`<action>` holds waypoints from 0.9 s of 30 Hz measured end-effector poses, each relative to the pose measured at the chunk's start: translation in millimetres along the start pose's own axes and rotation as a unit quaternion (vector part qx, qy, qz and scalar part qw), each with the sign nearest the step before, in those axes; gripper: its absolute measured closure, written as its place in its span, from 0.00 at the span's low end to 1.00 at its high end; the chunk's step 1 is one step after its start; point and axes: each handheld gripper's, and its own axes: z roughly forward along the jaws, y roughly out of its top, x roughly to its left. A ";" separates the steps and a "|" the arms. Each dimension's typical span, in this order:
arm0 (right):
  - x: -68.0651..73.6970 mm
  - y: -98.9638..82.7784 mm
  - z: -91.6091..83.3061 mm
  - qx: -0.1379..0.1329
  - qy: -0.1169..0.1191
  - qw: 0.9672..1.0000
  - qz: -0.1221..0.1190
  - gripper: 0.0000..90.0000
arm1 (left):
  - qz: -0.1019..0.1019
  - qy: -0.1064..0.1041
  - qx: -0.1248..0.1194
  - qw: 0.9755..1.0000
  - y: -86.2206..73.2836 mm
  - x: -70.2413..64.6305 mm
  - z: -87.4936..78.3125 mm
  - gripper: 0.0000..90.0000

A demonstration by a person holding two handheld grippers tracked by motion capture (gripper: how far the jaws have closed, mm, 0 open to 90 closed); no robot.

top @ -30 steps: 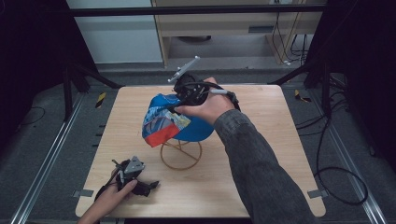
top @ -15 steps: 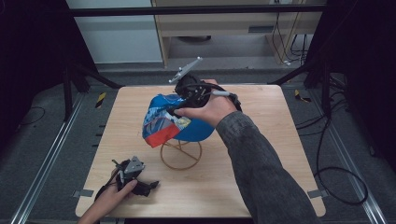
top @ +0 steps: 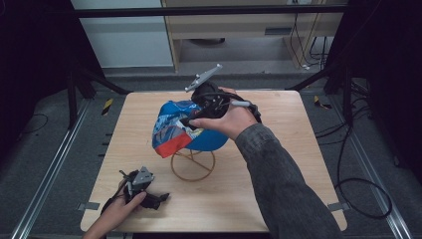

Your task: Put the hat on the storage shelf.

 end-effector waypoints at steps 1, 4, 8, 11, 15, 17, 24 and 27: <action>0.0 -1.1 -1.1 -0.001 0.000 1.000 0.001 0.25 | 0.000 0.000 0.000 1.000 0.0 0.0 0.0 0.00; -0.6 -5.1 -4.5 0.000 -0.002 1.000 0.004 0.24 | 0.000 0.000 0.000 1.000 0.0 0.0 0.0 0.00; -2.5 -11.7 -8.4 -0.001 -0.006 1.000 0.011 0.22 | 0.000 0.000 0.000 1.000 0.0 0.0 0.0 0.00; -5.1 -16.7 -12.1 -0.004 -0.008 1.000 0.017 0.21 | 0.000 0.000 0.000 1.000 0.0 0.0 0.0 0.00; -8.4 -23.0 -17.7 -0.008 -0.016 1.000 0.025 0.19 | 0.000 0.000 0.000 1.000 0.0 0.0 0.0 0.00; -9.7 -26.1 -21.0 -0.007 -0.019 0.999 0.029 0.17 | 0.000 0.000 0.000 1.000 0.0 0.0 0.0 0.00; -14.7 -41.2 -34.9 -0.002 -0.030 0.999 0.042 0.11 | 0.000 0.000 0.000 1.000 0.0 0.1 0.0 0.00; -17.9 -49.9 -46.7 -0.017 -0.031 0.998 0.046 0.09 | 0.000 0.000 0.000 1.000 0.0 0.0 0.1 0.00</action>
